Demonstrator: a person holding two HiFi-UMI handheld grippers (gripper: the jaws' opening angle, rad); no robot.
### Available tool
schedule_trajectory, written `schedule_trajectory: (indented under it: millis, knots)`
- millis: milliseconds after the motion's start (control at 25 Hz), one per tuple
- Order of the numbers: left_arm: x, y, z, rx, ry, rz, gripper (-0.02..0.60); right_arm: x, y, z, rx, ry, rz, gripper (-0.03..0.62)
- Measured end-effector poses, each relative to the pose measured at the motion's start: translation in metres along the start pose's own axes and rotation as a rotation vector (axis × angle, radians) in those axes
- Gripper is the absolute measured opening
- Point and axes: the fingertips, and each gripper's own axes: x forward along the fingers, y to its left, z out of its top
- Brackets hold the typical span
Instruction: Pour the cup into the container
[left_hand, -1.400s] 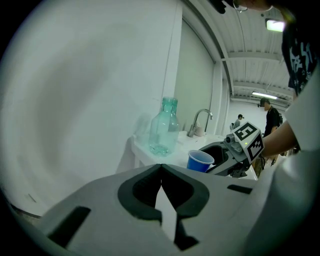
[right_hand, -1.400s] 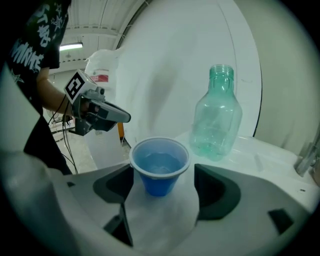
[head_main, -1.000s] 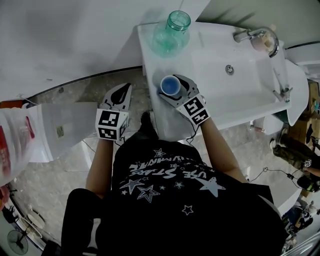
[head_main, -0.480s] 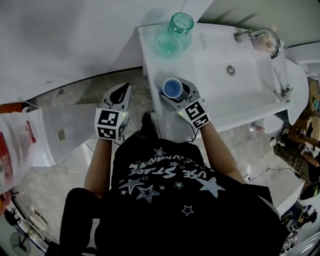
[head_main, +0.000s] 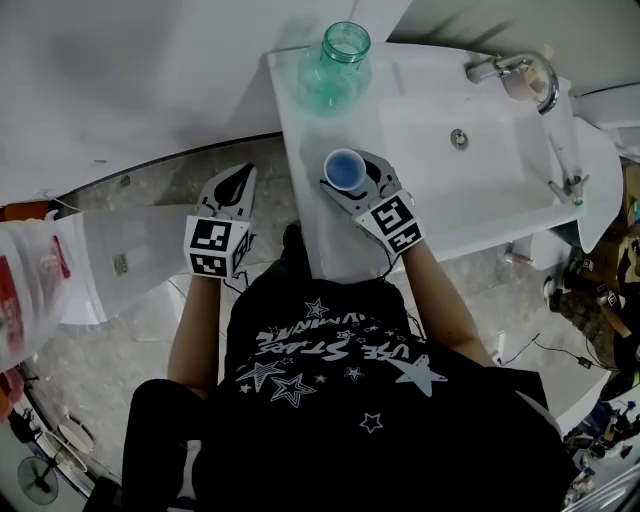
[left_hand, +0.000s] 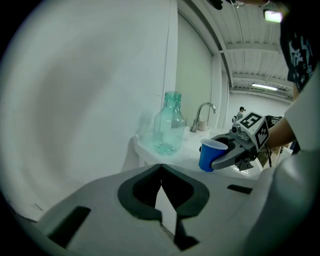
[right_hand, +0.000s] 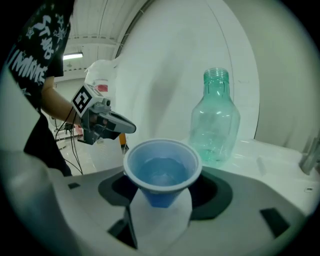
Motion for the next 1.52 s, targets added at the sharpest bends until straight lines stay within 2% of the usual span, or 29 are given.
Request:
schedule_trajectory:
  millis: [520,1000,1520]
  knots:
    - [-0.004,-0.021,0.057,0.010,-0.090,0.018,0.011,-0.056,-0.038,0.057,0.052,-0.004,0.043,0.293]
    - [0.009,-0.033,0.113,0.069,-0.143,-0.044,0.011,-0.088,-0.097,0.108,0.045,0.025,0.007,0.291]
    - [0.033,-0.017,0.162,0.093,-0.195,-0.060,0.011,-0.082,-0.157,0.163,-0.031,0.029,-0.068,0.291]
